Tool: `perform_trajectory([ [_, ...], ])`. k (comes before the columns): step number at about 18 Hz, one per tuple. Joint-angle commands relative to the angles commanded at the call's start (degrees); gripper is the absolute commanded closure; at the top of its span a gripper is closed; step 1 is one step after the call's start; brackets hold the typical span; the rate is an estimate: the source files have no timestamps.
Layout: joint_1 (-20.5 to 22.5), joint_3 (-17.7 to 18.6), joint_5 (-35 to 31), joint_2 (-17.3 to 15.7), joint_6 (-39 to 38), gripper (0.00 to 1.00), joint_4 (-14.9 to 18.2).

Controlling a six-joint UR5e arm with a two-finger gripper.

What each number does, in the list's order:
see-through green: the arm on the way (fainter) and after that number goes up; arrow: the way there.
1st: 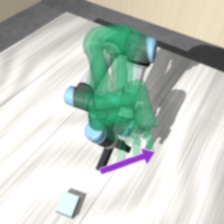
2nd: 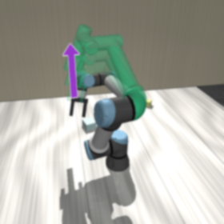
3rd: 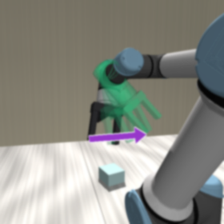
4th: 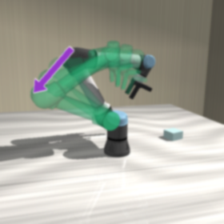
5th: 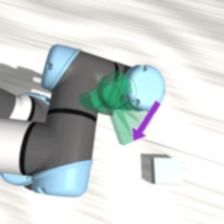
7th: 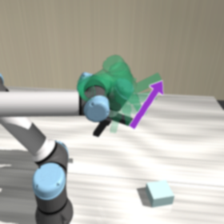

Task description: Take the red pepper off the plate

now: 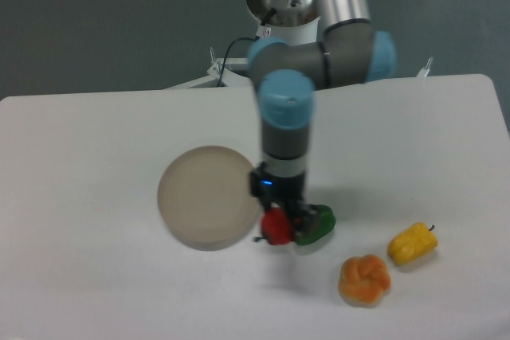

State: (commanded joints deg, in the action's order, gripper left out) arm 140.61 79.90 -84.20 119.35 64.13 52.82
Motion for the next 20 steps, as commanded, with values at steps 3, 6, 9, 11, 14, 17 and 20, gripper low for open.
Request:
perform_trajectory([
  [3,2.2,-1.8,0.0,1.0,5.2,0.64,0.1],
  [6,2.9,-3.7,-0.4,2.1,7.0,0.64,0.3],
  [9,3.0,-5.5,-0.5,2.9,8.3,0.64,0.3],
  [11,3.0,-5.5,-0.4,3.4,8.2,0.64,0.2],
  [14,2.7,-6.9,-0.4,4.2,8.3,0.64,0.3],
  [17,2.8,-7.0,-0.4,4.1,8.3,0.64,0.3],
  [20,2.8,-7.0,-0.5,4.3,8.3,0.64,0.3],
])
